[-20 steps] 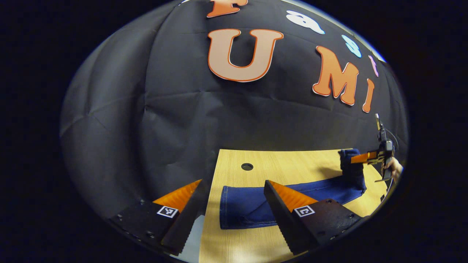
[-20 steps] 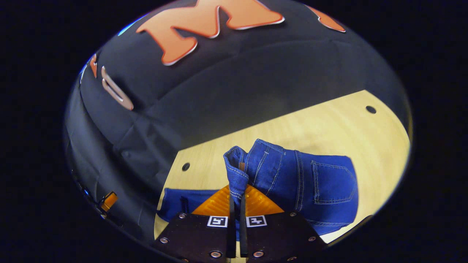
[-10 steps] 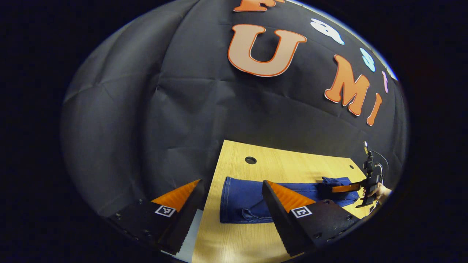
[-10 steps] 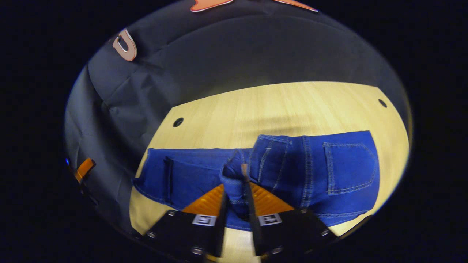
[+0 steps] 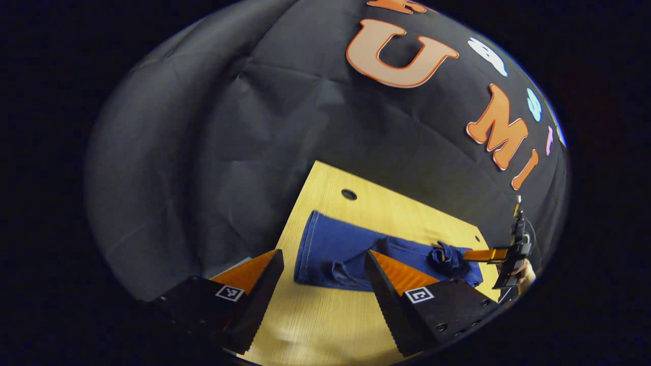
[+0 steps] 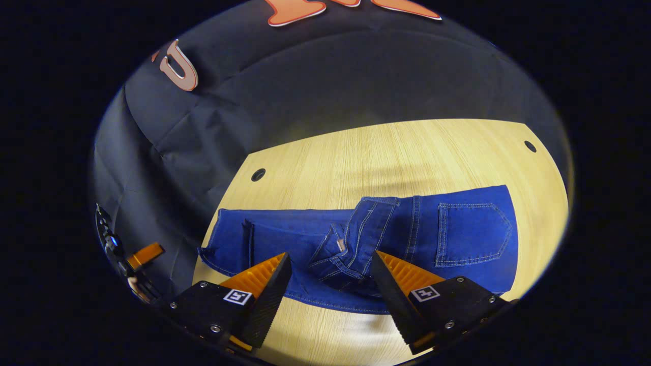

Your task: Grasp the waist and the cuffs of the jeans and fold them to make the two legs overlap; first hold the waist and fold one-third of the jeans toward the cuffs, then hold the cuffs and fold the remaining one-third in the same direction to finish folding.

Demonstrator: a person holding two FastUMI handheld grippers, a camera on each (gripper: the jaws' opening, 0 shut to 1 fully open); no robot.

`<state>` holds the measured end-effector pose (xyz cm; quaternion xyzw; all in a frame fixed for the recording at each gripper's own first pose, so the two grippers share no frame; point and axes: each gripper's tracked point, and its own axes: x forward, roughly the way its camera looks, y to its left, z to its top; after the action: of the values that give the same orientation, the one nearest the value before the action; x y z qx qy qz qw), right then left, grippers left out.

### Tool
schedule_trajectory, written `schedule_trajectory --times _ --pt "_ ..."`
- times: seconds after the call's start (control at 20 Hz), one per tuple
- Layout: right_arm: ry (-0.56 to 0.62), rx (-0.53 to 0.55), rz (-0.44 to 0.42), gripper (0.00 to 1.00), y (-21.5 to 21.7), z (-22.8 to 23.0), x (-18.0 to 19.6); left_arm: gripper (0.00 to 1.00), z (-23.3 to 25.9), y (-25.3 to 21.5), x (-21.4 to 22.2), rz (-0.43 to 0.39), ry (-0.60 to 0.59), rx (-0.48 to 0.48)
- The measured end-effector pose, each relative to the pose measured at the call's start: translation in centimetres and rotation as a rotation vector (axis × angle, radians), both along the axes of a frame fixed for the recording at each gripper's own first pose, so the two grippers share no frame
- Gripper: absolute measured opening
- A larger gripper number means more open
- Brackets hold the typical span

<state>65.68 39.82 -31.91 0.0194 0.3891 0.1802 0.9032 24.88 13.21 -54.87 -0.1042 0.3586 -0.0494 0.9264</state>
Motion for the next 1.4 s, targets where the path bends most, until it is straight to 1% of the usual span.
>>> schedule_trajectory --times 0.05,0.1,0.15,0.25,0.3,0.35,0.45,0.5,0.55,0.6,0.65,0.7,0.8,1.0,1.15,1.25,1.3,1.35,1.4 --pt "-0.004 0.006 0.002 0.98 -0.1 0.5 -0.1 0.98 -1.2 -0.2 -0.5 0.003 0.016 -0.017" --pt "-0.003 0.014 0.005 0.98 -0.2 0.9 -0.3 0.98 -2.3 -0.3 -1.1 0.021 0.044 -0.059" --pt "0.001 0.018 0.005 0.98 -0.4 1.3 -0.4 0.98 -3.2 -0.9 -1.6 0.047 0.071 -0.134" --pt "0.002 0.014 -0.002 0.98 -1.3 1.6 -0.6 0.98 -4.0 -1.6 -1.3 0.122 0.088 -0.302" --pt "0.005 0.014 -0.01 0.98 -1.7 1.7 -0.7 0.98 -4.8 -1.1 -1.1 0.163 0.09 -0.358" --pt "0.01 0.016 -0.021 0.98 -2.3 1.7 -0.7 0.98 -6.0 -0.3 -0.6 0.199 0.096 -0.387" --pt "0.021 0.016 -0.047 0.98 -3.5 1.6 -1.0 0.98 -8.7 0.9 0.0 0.25 0.13 -0.405" --pt "0.026 0.013 -0.061 0.98 -4.1 1.5 -1.0 0.98 -9.4 1.1 0.2 0.263 0.147 -0.405" --pt "0.034 0.011 -0.073 0.98 -4.6 1.2 -1.1 0.96 -9.9 1.7 0.4 0.272 0.157 -0.406" --pt "0.049 0.013 -0.091 0.98 -5.0 1.0 -1.2 0.98 -9.7 1.4 1.0 0.272 0.144 -0.433" --pt "0.064 0.021 -0.103 0.98 -5.2 1.0 -1.3 0.97 -9.7 1.4 1.7 0.275 0.133 -0.452" --pt "0.07 0.031 -0.111 0.98 -5.2 1.1 -1.4 0.98 -9.7 1.4 2.2 0.275 0.134 -0.467" --pt "0.073 0.052 -0.12 0.98 -5.1 1.4 -1.2 0.98 -9.8 0.8 2.5 0.257 0.138 -0.469" --pt "0.083 0.108 -0.135 0.98 -4.5 2.3 -1.0 0.98 -10.3 -0.8 3.5 0.164 0.155 -0.42" --pt "0.09 0.129 -0.152 0.98 -4.3 2.3 -0.8 0.98 -10.9 -5.1 4.7 0.079 0.18 -0.452" --pt "0.099 0.143 -0.16 0.98 -4.3 2.3 -0.8 0.98 -11.9 -7.4 6.3 0.045 0.177 -0.439" --pt "0.103 0.144 -0.163 0.98 -4.4 2.3 -0.9 0.95 -12.8 -8.4 6.9 0.039 0.192 -0.419" --pt "0.105 0.14 -0.167 0.98 -4.5 2.1 -0.9 0.76 -13.1 -8.8 7.0 0.037 0.205 -0.393" --pt "0.108 0.134 -0.169 0.98 -4.6 2.0 -0.9 0.56 -13.8 -7.8 7.3 0.079 0.227 -0.319"
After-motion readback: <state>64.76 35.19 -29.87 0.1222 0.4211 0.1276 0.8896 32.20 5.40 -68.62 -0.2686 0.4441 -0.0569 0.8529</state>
